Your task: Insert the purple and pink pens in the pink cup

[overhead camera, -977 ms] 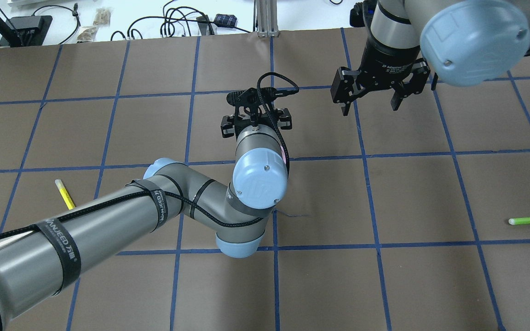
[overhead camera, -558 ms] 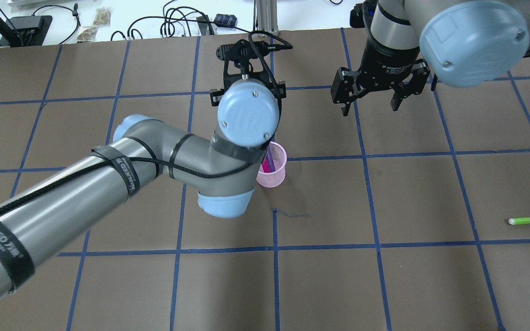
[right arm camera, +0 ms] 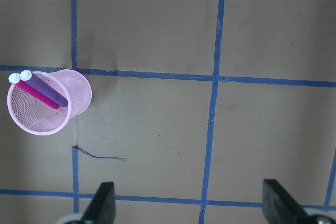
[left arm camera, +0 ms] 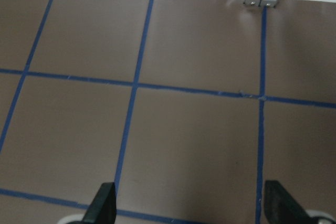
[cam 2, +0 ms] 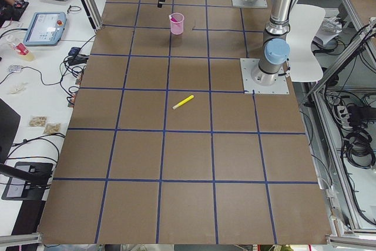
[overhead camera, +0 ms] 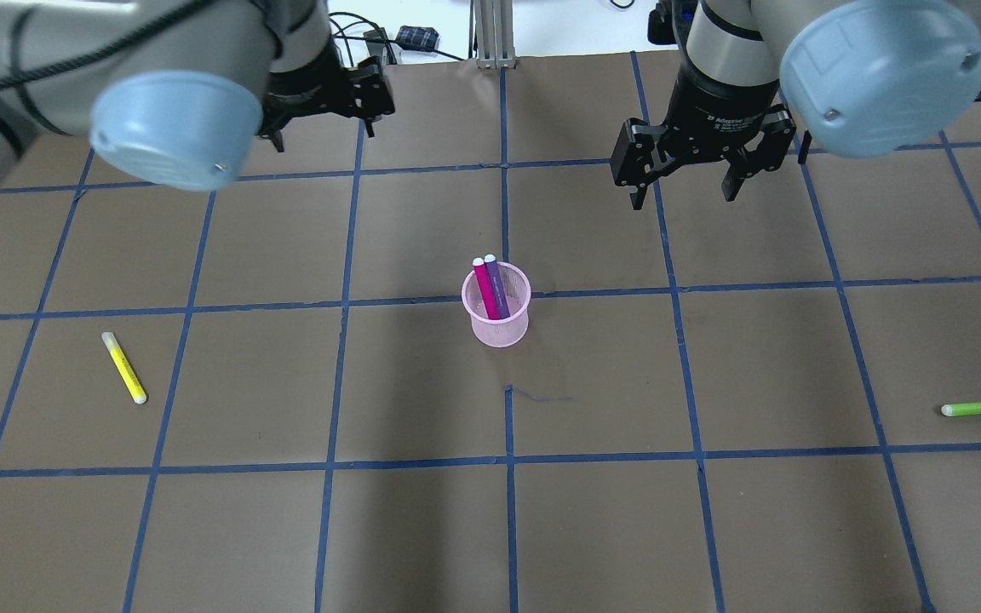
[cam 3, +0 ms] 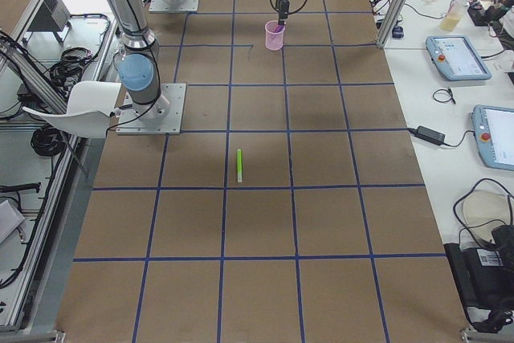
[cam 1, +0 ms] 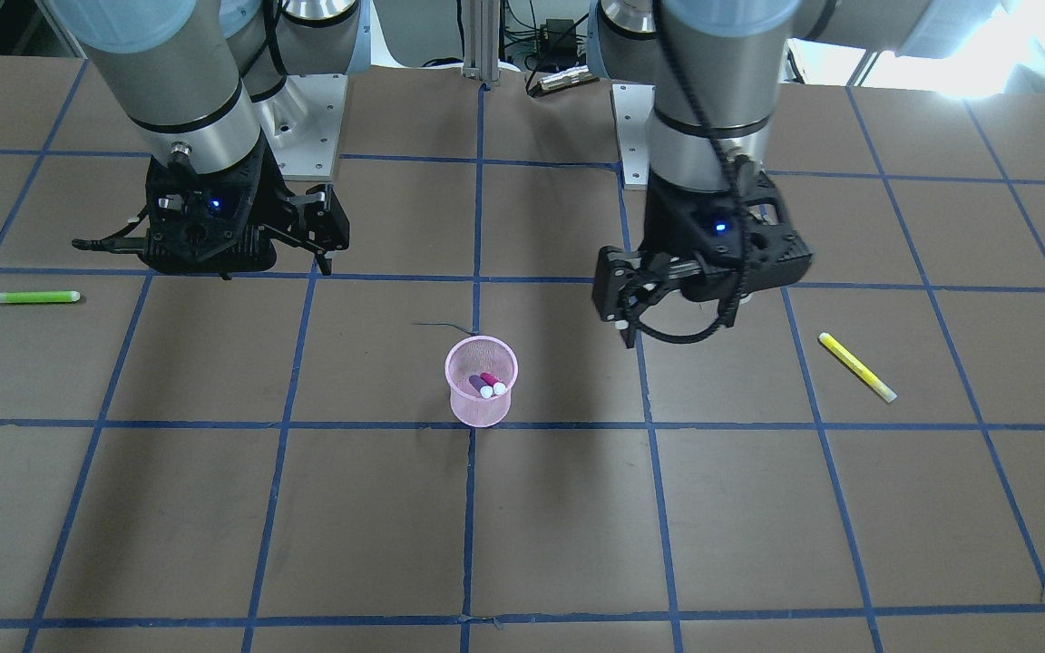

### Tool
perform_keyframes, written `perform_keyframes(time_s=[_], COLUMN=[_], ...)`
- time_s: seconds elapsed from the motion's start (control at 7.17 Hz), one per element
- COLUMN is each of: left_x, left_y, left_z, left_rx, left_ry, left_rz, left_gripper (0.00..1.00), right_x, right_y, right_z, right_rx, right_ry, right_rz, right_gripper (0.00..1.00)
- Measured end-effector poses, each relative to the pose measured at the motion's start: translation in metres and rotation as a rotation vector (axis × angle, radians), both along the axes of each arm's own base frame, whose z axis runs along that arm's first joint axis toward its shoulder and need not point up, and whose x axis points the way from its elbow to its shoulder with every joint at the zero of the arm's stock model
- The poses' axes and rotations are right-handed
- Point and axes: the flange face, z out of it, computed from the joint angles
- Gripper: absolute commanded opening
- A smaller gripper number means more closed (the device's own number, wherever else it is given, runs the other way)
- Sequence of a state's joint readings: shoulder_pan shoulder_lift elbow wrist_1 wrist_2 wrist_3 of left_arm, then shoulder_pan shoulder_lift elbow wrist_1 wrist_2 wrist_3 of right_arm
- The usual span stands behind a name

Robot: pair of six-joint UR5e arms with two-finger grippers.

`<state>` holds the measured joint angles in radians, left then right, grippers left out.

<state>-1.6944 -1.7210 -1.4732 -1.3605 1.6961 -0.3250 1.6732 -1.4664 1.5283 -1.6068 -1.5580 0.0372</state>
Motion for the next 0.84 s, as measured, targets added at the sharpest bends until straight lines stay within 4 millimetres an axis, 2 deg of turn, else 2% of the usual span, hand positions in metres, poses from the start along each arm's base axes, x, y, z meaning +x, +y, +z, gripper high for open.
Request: perform_keyframes(time_s=[0.14,0.28,0.42,0.84], left_x=[0.034,0.052,0.057,0.037], left_y=[0.005,0.013,0.021,0.035], left_z=[0.008,0.012,0.014,0.016], left_rx=[0.087,0.149,0.183,0.201], left_ry=[0.026,0.055,0.073,0.095], left_rz=[0.003,-0.021,-0.045,-0.105], left_gripper=[1.0,1.0,1.0,1.0], right_x=[-0.001,-0.004,-0.011,-0.022], right_y=[-0.001,-0.002,-0.003,-0.002], right_z=[0.001,0.003,0.005,0.015], right_rx=[-0.002,-0.006,-0.01,-0.027], right_ry=[0.004,0.006,0.005,0.001], right_rz=[0.003,0.012,0.035,0.071], right_gripper=[1.0,1.0,1.0,1.0])
